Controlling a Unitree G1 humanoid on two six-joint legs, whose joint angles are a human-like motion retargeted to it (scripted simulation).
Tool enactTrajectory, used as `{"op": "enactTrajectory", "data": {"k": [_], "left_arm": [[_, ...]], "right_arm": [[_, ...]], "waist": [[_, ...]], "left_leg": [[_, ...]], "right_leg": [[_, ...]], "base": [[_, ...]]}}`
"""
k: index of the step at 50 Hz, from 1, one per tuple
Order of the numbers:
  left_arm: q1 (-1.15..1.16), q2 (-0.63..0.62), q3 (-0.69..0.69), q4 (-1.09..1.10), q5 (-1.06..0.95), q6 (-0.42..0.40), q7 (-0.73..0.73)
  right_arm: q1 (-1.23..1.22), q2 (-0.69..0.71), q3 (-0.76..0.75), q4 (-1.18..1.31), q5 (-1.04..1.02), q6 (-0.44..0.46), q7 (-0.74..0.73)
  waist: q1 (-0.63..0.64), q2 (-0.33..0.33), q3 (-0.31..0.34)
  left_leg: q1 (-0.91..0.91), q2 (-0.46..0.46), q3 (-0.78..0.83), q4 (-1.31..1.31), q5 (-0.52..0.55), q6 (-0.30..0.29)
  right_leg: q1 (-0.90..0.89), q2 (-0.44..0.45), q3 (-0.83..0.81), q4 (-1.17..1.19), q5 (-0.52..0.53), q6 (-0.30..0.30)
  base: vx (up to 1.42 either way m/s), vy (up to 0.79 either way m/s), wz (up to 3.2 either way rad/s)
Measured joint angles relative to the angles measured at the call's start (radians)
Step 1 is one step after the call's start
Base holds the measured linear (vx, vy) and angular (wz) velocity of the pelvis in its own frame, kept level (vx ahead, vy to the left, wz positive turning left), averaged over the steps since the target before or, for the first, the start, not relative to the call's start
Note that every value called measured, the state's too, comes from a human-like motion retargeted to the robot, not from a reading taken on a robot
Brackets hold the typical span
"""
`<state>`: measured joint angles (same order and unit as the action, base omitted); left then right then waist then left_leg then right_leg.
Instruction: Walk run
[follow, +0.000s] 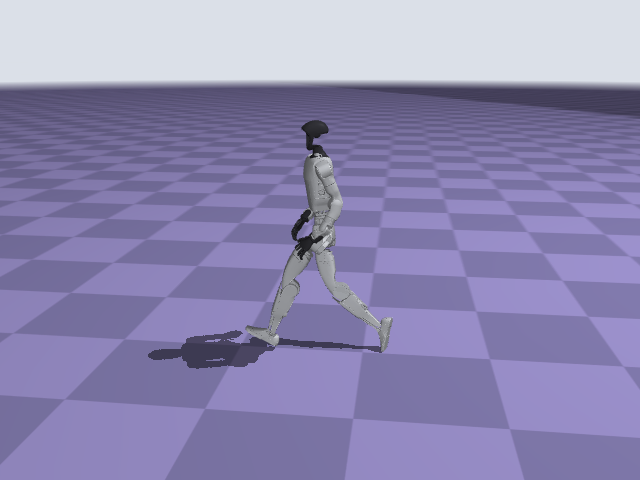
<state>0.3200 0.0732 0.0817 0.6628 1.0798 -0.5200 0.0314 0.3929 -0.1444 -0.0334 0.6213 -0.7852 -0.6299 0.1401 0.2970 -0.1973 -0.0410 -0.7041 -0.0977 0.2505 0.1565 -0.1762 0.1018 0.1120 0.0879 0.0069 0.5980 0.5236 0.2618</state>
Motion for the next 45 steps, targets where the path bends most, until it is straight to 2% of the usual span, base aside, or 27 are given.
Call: {"op": "enactTrajectory", "data": {"k": [2, 3, 4, 5, 6, 7, 8, 10, 11, 13, 15, 18, 20, 22, 23, 25, 26, 27, 28, 30, 32, 35, 37, 40, 42, 43, 45], "left_arm": [[-0.031, -0.014, 0.025, -0.008, 0.01, 0.034, 0.023], [-0.041, -0.02, 0.035, -0.014, 0.022, 0.038, 0.038], [-0.048, -0.022, 0.038, -0.021, 0.036, 0.038, 0.058], [-0.053, -0.024, 0.038, -0.027, 0.051, 0.037, 0.081], [-0.017, -0.022, 0.01, -0.016, 0.062, 0.053, 0.114], [0.005, -0.02, 0.01, 0.009, 0.078, 0.056, 0.136], [-0.002, -0.018, 0.07, 0.061, 0.106, 0.03, 0.135], [-0.01, -0.036, 0.103, 0.135, 0.057, 0.023, 0.043], [0.004, -0.049, 0.066, 0.145, 0.019, 0.02, -0.004], [0.036, -0.058, -0.013, 0.134, -0.051, 0.007, -0.016], [0.051, -0.056, -0.054, 0.115, -0.061, -0.026, 0.039], [0.054, -0.022, -0.095, 0.074, -0.005, -0.077, 0.065], [0.064, -0.012, -0.082, 0.043, 0.053, -0.05, 0.073], [0.058, -0.003, -0.076, 0.032, 0.076, -0.028, 0.067], [0.047, 0.0, -0.079, 0.035, 0.076, -0.029, 0.054], [0.028, 0.011, -0.085, 0.056, 0.059, -0.047, 0.007], [0.033, 0.019, -0.065, 0.079, 0.057, -0.057, -0.032], [0.04, 0.022, -0.044, 0.108, 0.075, -0.063, -0.07], [0.049, 0.013, -0.019, 0.151, 0.13, -0.062, -0.104], [0.002, -0.008, -0.021, 0.225, 0.217, -0.003, -0.157], [-0.02, -0.033, -0.013, 0.228, 0.2, 0.035, -0.2], [-0.033, -0.02, -0.029, 0.169, 0.137, 0.039, -0.187], [-0.041, -0.024, -0.042, 0.144, 0.138, 0.047, -0.109], [-0.05, -0.008, -0.064, 0.13, 0.164, 0.042, -0.018], [-0.05, -0.001, -0.061, 0.128, 0.184, 0.043, -0.017], [-0.052, 0.001, -0.059, 0.128, 0.185, 0.047, -0.028], [-0.06, -0.003, -0.058, 0.126, 0.163, 0.048, -0.058]], "right_arm": [[-0.025, 0.027, 0.026, 0.042, -0.057, 0.002, -0.109], [-0.035, 0.036, 0.034, 0.062, -0.079, 0.004, -0.154], [-0.043, 0.052, 0.027, 0.079, -0.101, 0.006, -0.183], [-0.05, 0.072, 0.013, 0.094, -0.124, 0.007, -0.203], [-0.033, 0.104, 0.019, 0.136, -0.165, 0.044, -0.224], [-0.017, 0.128, 0.017, 0.176, -0.203, 0.084, -0.237], [-0.007, 0.134, -0.004, 0.211, -0.232, 0.126, -0.233], [-0.024, 0.109, 0.024, 0.228, -0.21, 0.171, -0.105], [-0.013, 0.084, -0.012, 0.201, -0.175, 0.152, -0.05], [0.011, 0.043, -0.066, 0.138, -0.101, 0.122, -0.018], [0.021, 0.022, -0.105, 0.078, -0.031, 0.079, -0.063], [0.021, 0.005, -0.15, 0.012, 0.088, -0.028, -0.119], [0.016, 0.007, -0.152, -0.029, 0.159, -0.064, -0.155], [0.009, 0.003, -0.142, -0.076, 0.204, -0.056, -0.177], [0.005, 0.0, -0.138, -0.106, 0.218, -0.051, -0.178], [-0.002, -0.008, -0.121, -0.154, 0.227, -0.047, -0.163], [0.013, -0.006, -0.093, -0.163, 0.228, -0.049, -0.143], [0.033, -0.001, -0.07, -0.16, 0.232, -0.05, -0.128], [0.06, 0.01, -0.055, -0.135, 0.24, -0.048, -0.124], [0.03, 0.041, -0.147, -0.041, 0.277, -0.057, -0.028], [0.005, 0.048, -0.079, 0.027, 0.293, -0.002, 0.045], [-0.02, 0.036, -0.03, 0.066, 0.296, 0.053, 0.099], [-0.028, 0.012, -0.04, 0.073, 0.213, 0.049, 0.094], [-0.026, -0.022, -0.038, 0.09, 0.058, 0.047, 0.065], [-0.016, -0.036, -0.007, 0.102, -0.006, 0.053, 0.022], [-0.011, -0.039, 0.011, 0.107, -0.021, 0.055, -0.002], [-0.005, -0.04, 0.032, 0.117, -0.025, 0.047, -0.042]], "waist": [[-0.014, 0.058, 0.023], [0.003, 0.108, 0.03], [-0.01, 0.142, 0.018], [-0.037, 0.167, -0.002], [-0.064, 0.147, -0.016], [-0.105, 0.134, -0.029], [-0.173, 0.134, -0.041], [-0.293, 0.181, -0.1], [-0.305, 0.202, -0.132], [-0.353, 0.248, -0.152], [-0.429, 0.288, -0.14], [-0.575, 0.31, -0.106], [-0.612, 0.338, -0.056], [-0.622, 0.365, -0.004], [-0.652, 0.341, 0.013], [-0.706, 0.248, 0.023], [-0.659, 0.252, -0.008], [-0.617, 0.265, -0.033], [-0.585, 0.298, -0.043], [-0.495, 0.332, -0.104], [-0.428, 0.275, -0.13], [-0.377, 0.253, -0.112], [-0.303, 0.223, -0.108], [-0.198, 0.178, -0.118], [-0.14, 0.145, -0.113], [-0.11, 0.145, -0.108], [-0.073, 0.168, -0.095]], "left_leg": [[0.061, 0.022, -0.063, -0.068, -0.031, 0.004], [0.097, 0.065, -0.073, -0.053, -0.026, -0.023], [0.099, 0.083, -0.084, 0.031, 0.026, 0.034], [0.084, 0.088, -0.095, 0.15, 0.103, 0.133], [0.085, -0.041, -0.34, 0.278, 0.037, 0.121], [0.091, -0.081, -0.435, 0.4, -0.028, 0.115], [0.108, 0.057, -0.231, 0.509, -0.091, 0.119], [0.198, 0.068, -0.224, 0.531, -0.192, 0.084], [0.275, 0.086, -0.191, 0.467, -0.184, 0.067], [0.444, 0.079, -0.15, 0.317, -0.063, 0.027], [0.602, 0.088, -0.117, 0.182, 0.206, -0.051], [0.775, 0.112, -0.079, 0.101, 0.618, -0.199], [0.826, 0.155, -0.087, 0.228, 0.7, -0.307], [0.831, 0.156, -0.167, 0.416, 0.7, -0.361], [0.855, 0.111, -0.208, 0.446, 0.7, -0.356], [0.888, 0.018, -0.226, 0.539, 0.656, -0.305], [0.85, 0.066, -0.122, 0.645, 0.585, -0.256], [0.804, 0.113, -0.062, 0.762, 0.503, -0.208], [0.741, 0.161, -0.09, 0.9, 0.402, -0.161], [0.502, 0.182, -0.193, 1.075, 0.22, -0.07], [0.373, 0.177, -0.082, 1.003, 0.115, 0.025], [0.214, 0.101, -0.118, 0.756, 0.037, 0.057], [0.168, 0.003, -0.171, 0.486, 0.033, 0.055], [0.17, -0.009, -0.084, 0.075, 0.039, 0.144], [0.167, -0.033, -0.075, -0.067, 0.014, 0.134], [0.166, -0.024, -0.07, -0.094, -0.003, 0.09], [0.174, 0.022, -0.016, -0.06, 0.011, 0.085]], "right_leg": [[0.056, 0.086, 0.039, 0.044, 0.0, -0.007], [0.092, 0.122, 0.034, 0.06, 0.0, -0.027], [0.086, 0.154, -0.006, 0.097, -0.007, -0.063], [0.06, 0.184, -0.063, 0.144, -0.017, -0.106], [0.01, 0.186, -0.088, 0.28, -0.09, -0.145], [-0.051, 0.184, -0.104, 0.406, -0.162, -0.178], [-0.134, 0.174, -0.103, 0.516, -0.232, -0.197], [-0.346, 0.202, -0.033, 0.588, -0.334, -0.188], [-0.406, 0.183, -0.001, 0.502, -0.376, -0.178], [-0.518, 0.121, 0.025, 0.309, -0.428, -0.189], [-0.58, 0.046, 0.017, 0.056, -0.433, -0.193], [-0.604, -0.065, 0.039, -0.346, -0.47, -0.147], [-0.569, -0.064, 0.066, -0.555, -0.558, -0.163], [-0.543, -0.061, 0.051, -0.637, -0.64, -0.177], [-0.543, -0.106, 0.029, -0.604, -0.648, -0.195], [-0.526, -0.219, 0.087, -0.484, -0.433, -0.159], [-0.558, -0.144, 0.082, -0.379, -0.457, -0.306], [-0.579, -0.085, 0.084, -0.269, -0.488, -0.387], [-0.577, -0.058, 0.101, -0.147, -0.534, -0.335], [-0.559, -0.098, -0.068, -0.061, -0.616, -0.345], [-0.474, 0.003, 0.064, -0.087, -0.644, -0.377], [-0.35, 0.058, 0.079, -0.164, -0.55, -0.336], [-0.226, 0.035, 0.026, -0.28, -0.43, -0.298], [-0.068, 0.039, -0.037, -0.389, -0.257, -0.243], [0.005, 0.025, -0.043, -0.391, -0.147, -0.158], [0.036, 0.036, -0.042, -0.371, -0.097, -0.116], [0.073, 0.093, -0.006, -0.284, -0.002, -0.021]], "base": [[2.67, -0.29, -0.11], [2.88, -0.32, -0.41], [2.48, -0.4, -0.24], [2.25, -0.37, 0.25], [2.56, -0.4, 0.43], [3.37, -0.57, 0.62], [3.25, -0.65, 0.49], [2.34, -0.44, -0.15], [2.0, -0.24, -0.44], [2.39, -0.38, 0.03], [1.78, -0.31, 0.65], [1.99, -0.59, 1.05], [1.85, -0.62, -0.2], [1.87, -0.58, -0.21], [2.07, -0.68, 0.87], [2.04, -0.74, 0.92], [2.18, -0.9, -0.46], [2.73, -1.12, -0.74], [2.73, -1.04, 0.27], [1.86, -0.65, 0.71], [1.48, -0.54, -0.76], [1.41, -0.45, -0.2], [1.38, -0.39, -0.23], [1.55, -0.44, -0.61], [1.51, -0.38, -0.81], [1.64, -0.34, -0.74], [1.55, -0.36, -0.42]]}}
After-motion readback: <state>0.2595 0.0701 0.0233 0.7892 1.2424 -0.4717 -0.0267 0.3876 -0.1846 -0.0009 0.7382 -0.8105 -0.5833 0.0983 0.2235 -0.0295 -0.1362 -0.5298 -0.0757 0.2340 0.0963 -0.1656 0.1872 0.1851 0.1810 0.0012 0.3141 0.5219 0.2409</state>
